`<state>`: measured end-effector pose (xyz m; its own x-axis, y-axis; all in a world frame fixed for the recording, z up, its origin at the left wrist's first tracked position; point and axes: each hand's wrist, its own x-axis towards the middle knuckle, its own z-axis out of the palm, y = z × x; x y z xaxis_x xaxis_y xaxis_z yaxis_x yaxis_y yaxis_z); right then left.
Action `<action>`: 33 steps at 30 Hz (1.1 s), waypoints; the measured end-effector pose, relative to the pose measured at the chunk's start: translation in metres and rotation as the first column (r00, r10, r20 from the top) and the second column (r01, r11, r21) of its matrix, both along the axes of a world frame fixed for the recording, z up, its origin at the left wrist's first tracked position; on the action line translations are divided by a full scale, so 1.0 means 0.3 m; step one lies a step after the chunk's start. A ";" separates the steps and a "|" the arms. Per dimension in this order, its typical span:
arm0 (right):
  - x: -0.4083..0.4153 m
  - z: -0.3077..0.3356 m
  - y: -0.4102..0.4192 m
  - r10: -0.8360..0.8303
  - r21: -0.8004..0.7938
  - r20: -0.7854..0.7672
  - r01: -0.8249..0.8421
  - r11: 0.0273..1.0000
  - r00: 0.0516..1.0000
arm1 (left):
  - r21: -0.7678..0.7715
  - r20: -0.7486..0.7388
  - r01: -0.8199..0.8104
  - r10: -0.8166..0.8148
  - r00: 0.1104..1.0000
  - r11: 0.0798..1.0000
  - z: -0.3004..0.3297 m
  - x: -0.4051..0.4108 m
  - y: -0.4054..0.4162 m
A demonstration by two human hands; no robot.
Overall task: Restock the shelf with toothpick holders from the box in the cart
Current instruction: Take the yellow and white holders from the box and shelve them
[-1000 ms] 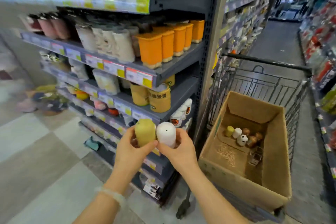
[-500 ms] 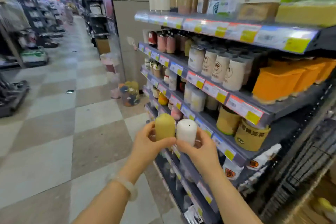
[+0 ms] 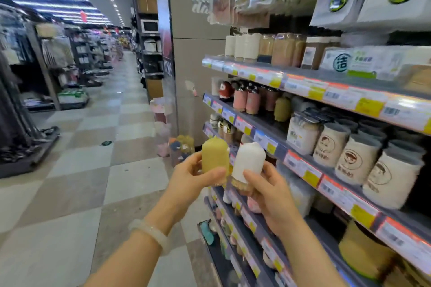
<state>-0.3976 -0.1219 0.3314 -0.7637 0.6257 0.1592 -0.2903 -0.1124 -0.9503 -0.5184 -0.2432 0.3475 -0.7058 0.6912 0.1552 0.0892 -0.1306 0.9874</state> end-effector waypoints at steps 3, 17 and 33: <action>-0.078 0.043 0.035 0.011 0.029 -0.043 -0.010 1.000 0.999 | 0.013 -0.020 -0.003 0.003 1.000 1.000 0.030 -0.091 0.046; -0.416 0.053 0.125 -0.200 0.167 0.019 0.194 0.967 0.980 | 0.010 0.029 0.180 -0.180 0.983 0.984 0.019 -0.495 0.222; -0.692 -0.009 0.016 -0.637 0.089 0.084 0.631 0.771 0.766 | -0.119 0.031 0.537 -0.538 0.842 0.835 -0.033 -0.845 0.367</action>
